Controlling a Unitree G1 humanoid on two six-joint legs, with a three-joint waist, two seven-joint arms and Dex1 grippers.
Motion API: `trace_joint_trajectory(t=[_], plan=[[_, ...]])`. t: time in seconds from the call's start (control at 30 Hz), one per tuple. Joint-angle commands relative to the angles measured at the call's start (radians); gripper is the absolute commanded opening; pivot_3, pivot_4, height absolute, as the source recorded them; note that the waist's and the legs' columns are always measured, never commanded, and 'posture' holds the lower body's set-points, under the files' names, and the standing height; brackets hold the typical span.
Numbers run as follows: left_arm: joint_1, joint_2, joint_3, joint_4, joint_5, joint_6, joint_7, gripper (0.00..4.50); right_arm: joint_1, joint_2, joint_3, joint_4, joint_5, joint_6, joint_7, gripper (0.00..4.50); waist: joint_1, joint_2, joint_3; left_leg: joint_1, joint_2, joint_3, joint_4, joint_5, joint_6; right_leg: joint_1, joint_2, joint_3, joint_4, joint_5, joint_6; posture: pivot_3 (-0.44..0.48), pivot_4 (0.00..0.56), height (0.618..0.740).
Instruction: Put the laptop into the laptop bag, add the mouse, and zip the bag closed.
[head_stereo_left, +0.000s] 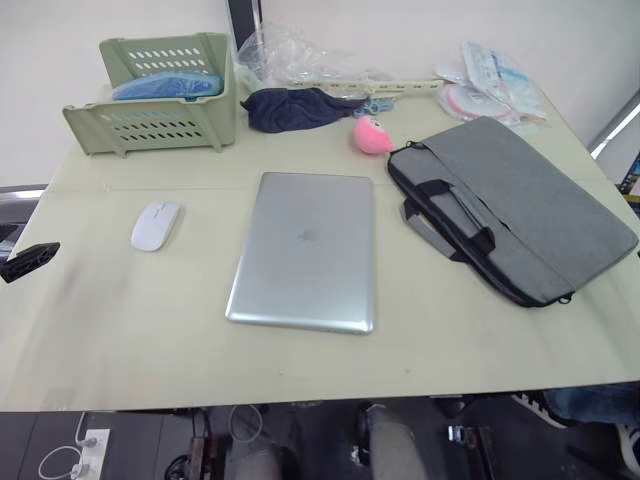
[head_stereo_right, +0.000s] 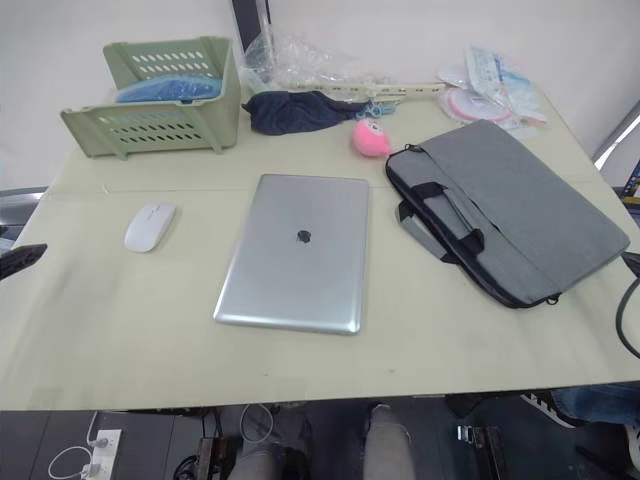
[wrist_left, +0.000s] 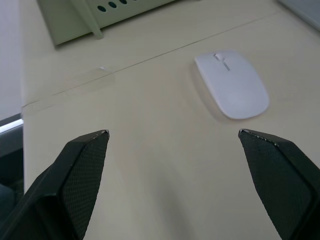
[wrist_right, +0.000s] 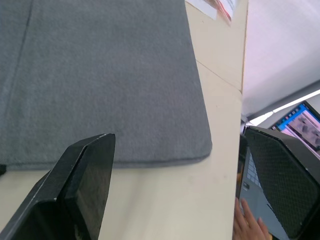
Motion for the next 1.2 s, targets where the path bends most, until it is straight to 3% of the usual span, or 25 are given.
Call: trace_joint_trajectory(t=[0.03,0.1,0.13,0.17,0.23,0.27,0.37,0.5,0.63,0.8,1.03,1.2], plan=[[-0.051,0.0,-0.015,-0.345,-0.204,0.432,-0.102,4.5,-0.046,0.053,0.064,-0.306,0.063,0.171,0.038,3.81,0.002,0.0,0.0,0.0,0.0,0.0,0.0,0.0,0.0,0.0,0.0,0.0,0.0,0.0,0.0,0.0,0.15,0.74],[-0.03,-0.016,-0.033,-0.461,-0.251,0.548,-0.109,4.5,-0.042,0.087,0.098,-0.461,0.078,0.266,0.028,2.97,0.006,0.0,0.0,0.0,0.0,-0.003,0.003,0.0,0.0,0.0,0.0,0.0,0.005,0.0,0.0,0.0,0.15,0.74],[-0.015,-0.027,-0.054,-0.53,-0.274,0.614,-0.112,4.5,-0.034,0.11,0.131,-0.561,0.076,0.319,0.018,2.88,0.009,0.001,0.0,0.0,0.0,-0.005,0.004,0.0,0.0,0.0,0.0,0.0,0.006,0.0,0.0,0.0,0.15,0.74],[0.0,-0.032,-0.065,-0.581,-0.291,0.664,-0.111,4.5,-0.025,0.125,0.151,-0.632,0.072,0.359,0.008,2.24,0.009,0.001,0.0,-0.001,0.0,-0.007,0.005,0.0,0.0,-0.001,0.0,0.0,0.008,0.0,0.0,0.0,0.15,0.74],[-0.014,-0.055,-0.111,-0.653,-0.308,0.745,-0.089,4.5,-0.039,0.173,0.202,-0.752,0.066,0.437,-0.028,1.69,0.014,0.001,0.0,-0.001,0.0,-0.011,0.006,-0.001,-0.001,-0.002,0.0,0.0,0.01,0.0,0.0,0.0,0.15,0.74],[-0.029,-0.063,-0.153,-0.676,-0.304,0.79,-0.077,4.5,-0.054,0.198,0.233,-0.802,0.06,0.473,-0.044,1.05,0.015,0.001,0.0,-0.002,0.0,-0.012,0.006,-0.001,-0.002,-0.003,0.001,0.0,0.01,0.0,0.0,0.0,0.15,0.74],[-0.039,-0.053,-0.272,-0.712,-0.261,0.85,-0.096,4.5,-0.093,0.252,0.297,-0.883,0.036,0.531,-0.081,0.06,0.022,0.001,0.0,-0.003,-0.001,-0.012,0.007,-0.001,-0.002,-0.003,0.001,0.0,0.01,0.0,0.0,0.0,0.15,0.74],[-0.166,-0.156,-0.396,-0.639,-0.233,0.993,-0.032,4.5,-0.142,0.328,0.405,-0.976,-0.002,0.58,-0.098,0.06,0.053,0.001,0.0,-0.011,-0.001,-0.014,0.014,-0.001,-0.002,-0.005,0.001,0.0,0.008,0.0,-0.001,0.0,0.15,0.74],[-0.251,-0.239,-0.486,-0.579,-0.201,1.08,-0.006,4.5,-0.154,0.335,0.498,-1.028,-0.082,0.653,-0.107,0.06,0.085,0.0,0.0,-0.013,-0.002,-0.017,0.016,-0.001,-0.002,-0.004,0.001,-0.002,0.008,-0.001,-0.001,0.0,0.15,0.74],[-0.338,-0.329,-0.526,-0.448,-0.148,1.078,0.041,4.5,-0.165,0.334,0.58,-1.045,-0.157,0.734,-0.108,0.06,0.083,-0.001,-0.001,-0.013,-0.002,-0.018,0.014,-0.001,-0.002,-0.005,0.001,-0.007,0.008,-0.001,-0.001,0.0,0.15,0.74],[-0.407,-0.394,-0.592,-0.301,-0.063,0.999,0.009,4.5,-0.161,0.384,0.618,-1.014,-0.209,0.773,-0.132,0.06,0.078,-0.001,-0.001,-0.015,-0.002,-0.019,0.015,-0.001,-0.002,-0.005,0.0,-0.009,0.007,-0.001,-0.001,0.0,0.15,0.74],[-0.454,-0.486,-0.595,-0.159,-0.02,0.938,0.021,4.5,-0.172,0.476,0.637,-0.907,-0.218,0.731,-0.164,0.06,0.086,-0.003,-0.003,-0.014,-0.002,-0.02,0.017,-0.001,-0.002,-0.003,0.0,-0.009,0.008,-0.001,-0.002,0.0,0.15,0.74]])
